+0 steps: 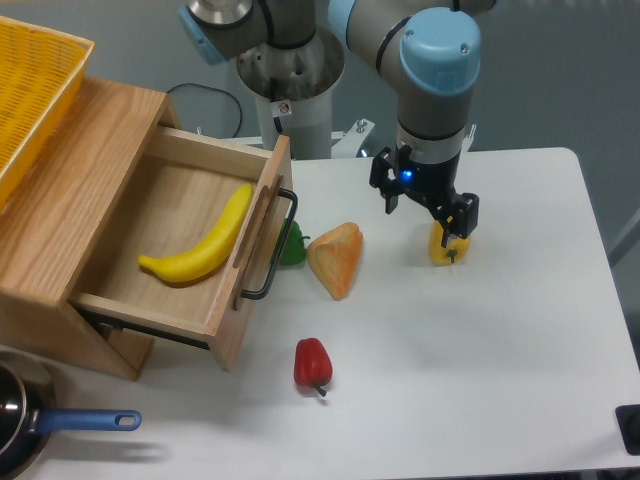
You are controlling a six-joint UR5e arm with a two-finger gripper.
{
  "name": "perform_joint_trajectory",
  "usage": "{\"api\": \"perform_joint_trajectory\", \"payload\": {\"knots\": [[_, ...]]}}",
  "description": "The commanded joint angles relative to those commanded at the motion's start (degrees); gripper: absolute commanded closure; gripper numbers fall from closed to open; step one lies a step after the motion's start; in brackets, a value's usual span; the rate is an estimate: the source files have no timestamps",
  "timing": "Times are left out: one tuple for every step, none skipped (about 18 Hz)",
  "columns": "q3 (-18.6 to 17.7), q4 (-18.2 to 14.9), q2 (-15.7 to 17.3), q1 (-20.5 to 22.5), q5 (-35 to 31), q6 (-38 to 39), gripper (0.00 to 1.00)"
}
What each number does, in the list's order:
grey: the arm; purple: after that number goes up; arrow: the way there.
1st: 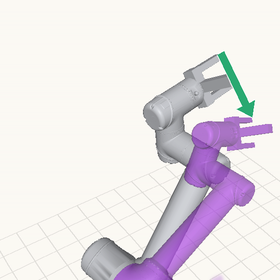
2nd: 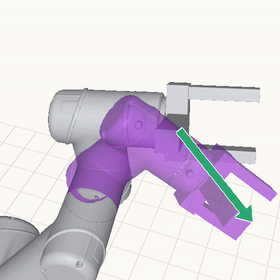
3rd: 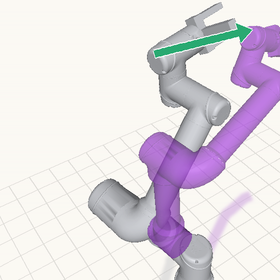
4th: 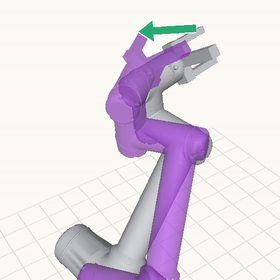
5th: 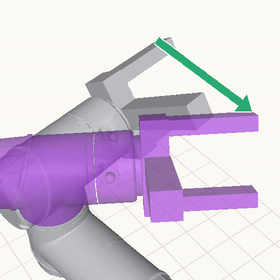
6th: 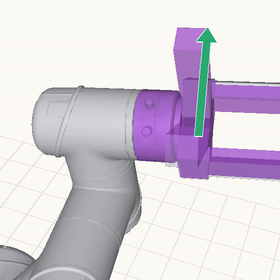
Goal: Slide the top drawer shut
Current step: 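Raise the open gripper up from beside the yellow pepper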
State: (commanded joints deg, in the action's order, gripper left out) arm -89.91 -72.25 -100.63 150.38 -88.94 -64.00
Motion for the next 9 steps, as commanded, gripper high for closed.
{"api": "perform_joint_trajectory", "payload": {"knots": [[0.09, 0.00, -0.09, 0.00, 0.09, 2.19, 0.00], [0.35, 0.00, -0.09, -0.09, 0.26, 4.39, 0.00], [0.53, 0.00, -0.26, -0.09, 0.52, 6.32, 0.00], [0.79, -0.26, -0.44, -0.17, 0.53, 7.82, 0.00], [0.88, -0.44, -0.70, -0.26, 0.53, 9.40, 0.00], [0.79, -0.44, -0.79, -0.44, 0.61, 11.86, 0.00], [0.88, -0.44, -1.14, -0.53, 0.61, 14.58, 0.00], [0.88, -0.44, -1.49, -0.96, 0.87, 17.39, 0.00], [0.88, -0.44, -1.67, -1.58, 1.49, 19.85, 0.00]]}}
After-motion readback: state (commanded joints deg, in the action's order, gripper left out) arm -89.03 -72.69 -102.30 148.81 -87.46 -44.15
